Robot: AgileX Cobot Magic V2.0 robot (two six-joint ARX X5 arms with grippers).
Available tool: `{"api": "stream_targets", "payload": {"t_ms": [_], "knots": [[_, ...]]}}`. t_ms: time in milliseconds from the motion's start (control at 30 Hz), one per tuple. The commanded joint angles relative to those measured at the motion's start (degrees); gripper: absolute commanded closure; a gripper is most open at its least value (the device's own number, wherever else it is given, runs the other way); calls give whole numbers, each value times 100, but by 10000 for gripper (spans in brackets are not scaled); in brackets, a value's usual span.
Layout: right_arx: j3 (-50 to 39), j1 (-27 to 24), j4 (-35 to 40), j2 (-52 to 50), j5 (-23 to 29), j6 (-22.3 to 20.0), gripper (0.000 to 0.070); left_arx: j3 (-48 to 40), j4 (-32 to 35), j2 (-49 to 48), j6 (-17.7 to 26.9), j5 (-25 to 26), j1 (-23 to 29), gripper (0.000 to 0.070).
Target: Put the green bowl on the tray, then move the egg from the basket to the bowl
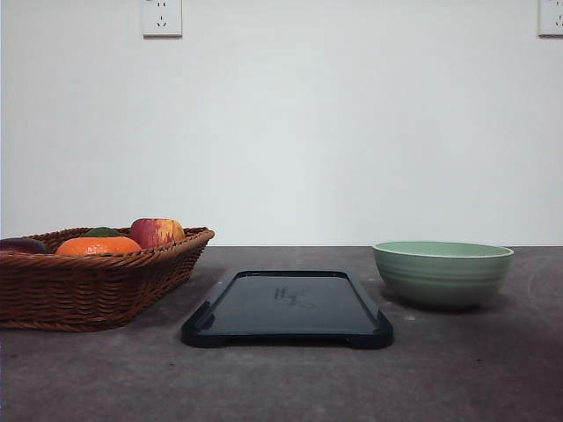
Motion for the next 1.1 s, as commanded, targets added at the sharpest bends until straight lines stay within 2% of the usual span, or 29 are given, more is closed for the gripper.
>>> {"api": "stream_targets", "payload": {"t_ms": [0, 200, 400, 533, 700, 900, 1067], "knots": [[250, 13, 102, 1, -117, 31, 693, 291, 125, 1, 535, -48, 0, 692], [1007, 13, -136, 357, -408, -185, 694, 1229, -456, 369, 874, -344, 0, 691], [1904, 13, -695, 1161, -636, -420, 694, 2398, -1346, 1364, 1346, -320, -2, 692], [2387, 13, -1097, 1814, -885, -814, 694, 3177, -1928, 2167, 1712, -278, -2, 692], [2909, 13, -1605, 2597, -1017, -1243, 694, 3975, -2726, 3109, 1906, -212, -7, 693], [3461, 15, -2287, 3532, -1274, -1655, 694, 4692, -3618, 4119, 2207, 237, -7, 693], [3780, 15, -2760, 4220, -1776, -1694, 694, 5090, -4410, 4742, 2485, 693, -7, 693]]}}
